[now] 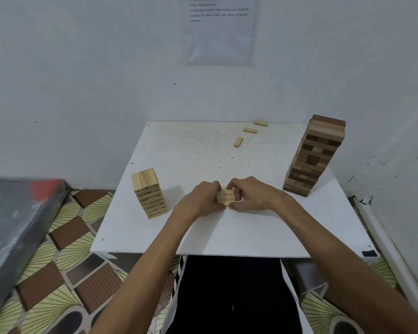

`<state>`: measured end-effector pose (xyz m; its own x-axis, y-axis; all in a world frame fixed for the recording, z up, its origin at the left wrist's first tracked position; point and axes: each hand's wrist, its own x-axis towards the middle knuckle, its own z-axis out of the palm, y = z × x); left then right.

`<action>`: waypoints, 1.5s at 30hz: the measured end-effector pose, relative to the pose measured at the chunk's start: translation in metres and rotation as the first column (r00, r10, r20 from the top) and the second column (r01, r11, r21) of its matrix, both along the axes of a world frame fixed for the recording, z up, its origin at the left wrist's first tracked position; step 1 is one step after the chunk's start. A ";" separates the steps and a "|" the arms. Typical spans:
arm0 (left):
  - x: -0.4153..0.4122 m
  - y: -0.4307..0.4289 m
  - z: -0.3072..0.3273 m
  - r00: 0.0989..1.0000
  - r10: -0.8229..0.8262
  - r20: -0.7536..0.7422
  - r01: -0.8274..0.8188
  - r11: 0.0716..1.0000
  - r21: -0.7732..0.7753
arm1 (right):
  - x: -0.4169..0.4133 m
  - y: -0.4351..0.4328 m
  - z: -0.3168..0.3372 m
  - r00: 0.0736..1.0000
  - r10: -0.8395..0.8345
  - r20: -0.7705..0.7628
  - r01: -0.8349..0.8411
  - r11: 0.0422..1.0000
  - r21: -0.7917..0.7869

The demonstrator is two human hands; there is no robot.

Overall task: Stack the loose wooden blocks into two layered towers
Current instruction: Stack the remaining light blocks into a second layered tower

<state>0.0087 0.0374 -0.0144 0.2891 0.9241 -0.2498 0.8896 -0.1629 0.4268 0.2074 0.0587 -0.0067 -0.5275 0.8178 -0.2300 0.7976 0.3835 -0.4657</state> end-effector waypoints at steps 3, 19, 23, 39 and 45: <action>-0.001 0.001 0.001 1.000 -0.001 0.001 0.001 1.000 -0.014 | 0.000 0.000 0.000 1.000 -0.012 -0.007 0.011 1.000 -0.021; -0.017 0.021 0.067 0.985 -0.144 -0.091 0.156 0.977 0.148 | -0.002 0.014 0.058 0.999 0.032 -0.002 -0.032 0.989 0.144; -0.030 0.033 0.098 0.987 -0.127 -0.094 0.142 0.975 0.169 | -0.012 0.022 0.086 0.999 0.034 -0.042 -0.026 0.985 0.170; -0.150 -0.017 0.154 0.982 0.085 -0.166 -0.044 0.970 0.238 | -0.134 0.019 0.134 0.962 0.263 -0.077 -0.235 0.937 0.260; -0.180 -0.043 0.138 0.976 0.150 -0.158 -0.108 0.963 0.247 | -0.167 0.008 0.127 0.939 0.342 -0.032 -0.327 0.919 0.221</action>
